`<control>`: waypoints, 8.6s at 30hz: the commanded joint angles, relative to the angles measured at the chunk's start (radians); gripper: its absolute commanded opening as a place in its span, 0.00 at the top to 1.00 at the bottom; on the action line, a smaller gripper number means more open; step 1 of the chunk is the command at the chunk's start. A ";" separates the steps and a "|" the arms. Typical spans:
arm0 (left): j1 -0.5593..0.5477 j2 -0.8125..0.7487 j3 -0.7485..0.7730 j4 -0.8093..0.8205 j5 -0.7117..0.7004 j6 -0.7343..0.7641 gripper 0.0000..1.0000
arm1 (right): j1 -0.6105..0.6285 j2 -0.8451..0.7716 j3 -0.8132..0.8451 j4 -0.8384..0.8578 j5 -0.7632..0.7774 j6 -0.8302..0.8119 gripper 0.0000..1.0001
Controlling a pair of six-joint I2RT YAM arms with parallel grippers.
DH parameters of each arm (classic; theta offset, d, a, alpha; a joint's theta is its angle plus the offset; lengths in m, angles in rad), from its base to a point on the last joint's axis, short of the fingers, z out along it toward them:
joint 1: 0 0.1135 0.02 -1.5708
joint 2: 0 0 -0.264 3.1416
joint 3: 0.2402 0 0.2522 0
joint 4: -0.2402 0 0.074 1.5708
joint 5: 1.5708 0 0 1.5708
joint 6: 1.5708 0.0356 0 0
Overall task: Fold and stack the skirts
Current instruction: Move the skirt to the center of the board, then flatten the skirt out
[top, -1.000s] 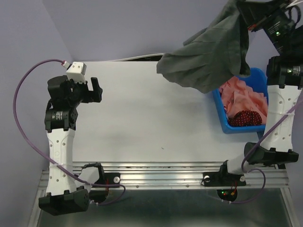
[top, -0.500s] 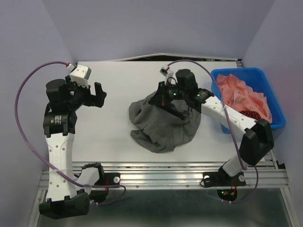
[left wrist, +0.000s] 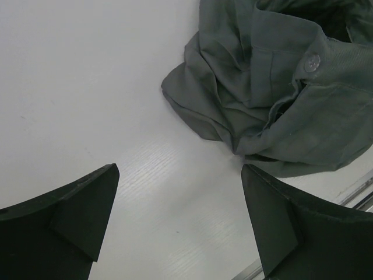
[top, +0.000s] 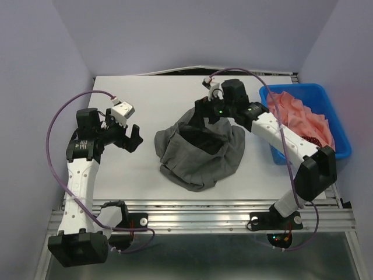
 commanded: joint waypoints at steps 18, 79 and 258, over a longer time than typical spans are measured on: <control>-0.431 0.346 0.164 0.106 0.052 0.189 0.01 | -0.368 -0.099 -0.199 -0.382 0.069 -0.556 0.24; -0.114 0.240 0.192 0.227 -0.063 0.114 1.00 | -0.386 0.093 0.298 -0.331 0.017 -0.847 0.99; -0.281 1.238 0.641 0.004 -0.251 -0.167 0.73 | 0.044 0.141 -0.275 -0.589 -0.474 -0.574 0.64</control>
